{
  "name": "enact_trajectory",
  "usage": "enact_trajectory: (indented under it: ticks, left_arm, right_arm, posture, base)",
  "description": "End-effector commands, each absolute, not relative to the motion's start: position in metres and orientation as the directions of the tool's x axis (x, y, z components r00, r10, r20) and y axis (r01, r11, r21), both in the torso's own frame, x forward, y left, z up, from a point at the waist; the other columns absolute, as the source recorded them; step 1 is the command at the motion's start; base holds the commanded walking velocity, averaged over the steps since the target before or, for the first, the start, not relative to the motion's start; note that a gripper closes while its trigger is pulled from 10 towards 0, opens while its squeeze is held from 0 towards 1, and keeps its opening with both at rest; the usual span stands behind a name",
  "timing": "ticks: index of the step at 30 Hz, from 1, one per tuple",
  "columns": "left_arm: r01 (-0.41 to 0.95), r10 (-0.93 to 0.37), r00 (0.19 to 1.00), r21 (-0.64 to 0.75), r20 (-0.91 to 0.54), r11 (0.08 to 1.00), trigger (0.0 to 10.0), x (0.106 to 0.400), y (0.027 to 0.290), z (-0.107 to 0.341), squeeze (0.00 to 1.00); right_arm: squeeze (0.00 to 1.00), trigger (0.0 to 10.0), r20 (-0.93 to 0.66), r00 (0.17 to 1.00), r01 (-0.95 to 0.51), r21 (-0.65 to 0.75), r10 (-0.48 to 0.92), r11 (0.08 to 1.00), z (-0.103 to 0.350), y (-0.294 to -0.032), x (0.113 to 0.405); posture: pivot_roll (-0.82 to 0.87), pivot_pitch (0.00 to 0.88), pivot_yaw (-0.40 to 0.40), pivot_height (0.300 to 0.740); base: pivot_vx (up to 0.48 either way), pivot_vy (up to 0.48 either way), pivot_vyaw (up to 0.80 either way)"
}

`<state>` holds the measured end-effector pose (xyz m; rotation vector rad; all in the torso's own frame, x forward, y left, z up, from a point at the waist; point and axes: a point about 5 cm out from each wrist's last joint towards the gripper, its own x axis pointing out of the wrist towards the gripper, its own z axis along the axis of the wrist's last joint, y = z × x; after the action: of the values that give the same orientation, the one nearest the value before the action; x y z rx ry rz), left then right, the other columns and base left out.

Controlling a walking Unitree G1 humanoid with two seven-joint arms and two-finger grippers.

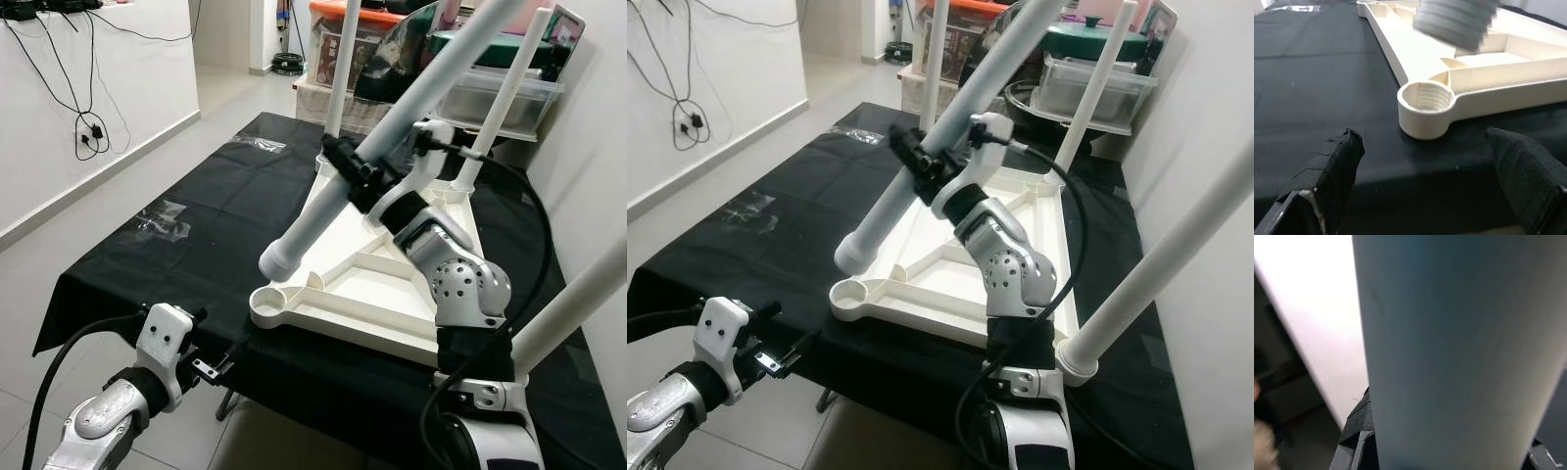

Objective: Building children table

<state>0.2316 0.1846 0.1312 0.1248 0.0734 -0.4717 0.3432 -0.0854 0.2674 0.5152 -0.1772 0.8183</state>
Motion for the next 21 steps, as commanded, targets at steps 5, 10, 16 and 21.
enact_trajectory:
  ticks: [5,10,16,21]
  left_arm:
    - [0.408,-0.387,0.904,0.096,-0.185,0.908,10.0,0.219,0.197,0.114,0.0]
    - [0.327,-0.31,0.932,0.067,-0.189,0.943,10.0,0.218,0.205,0.111,0.0]
    - [0.316,-0.303,0.937,0.051,-0.172,0.947,10.0,0.221,0.206,0.113,0.0]
    - [0.335,-0.32,0.934,0.075,-0.162,0.939,10.0,0.222,0.203,0.115,0.0]
  right_arm:
    - [0.0,0.0,0.312,0.645,-0.763,0.301,0.698,0.572,0.255,-0.064,0.347]
    - [0.0,0.0,0.317,0.693,-0.721,0.287,0.647,0.631,0.256,-0.064,0.351]
    - [0.0,0.0,0.308,0.75,-0.661,0.337,0.586,0.67,0.249,-0.071,0.351]
    - [0.0,0.0,0.311,0.759,-0.651,0.33,0.572,0.684,0.246,-0.075,0.349]
  posture:
    - [0.13,0.0,-0.125,0.74]
    - [0.14,0.0,-0.131,0.74]
    - [0.13,0.0,-0.114,0.74]
    - [0.13,0.0,-0.112,0.74]
  base:
    - [0.0,0.0,0.0]
    - [0.0,0.0,0.0]
    - [0.0,0.437,-0.39]
    - [0.0,0.094,-0.16]
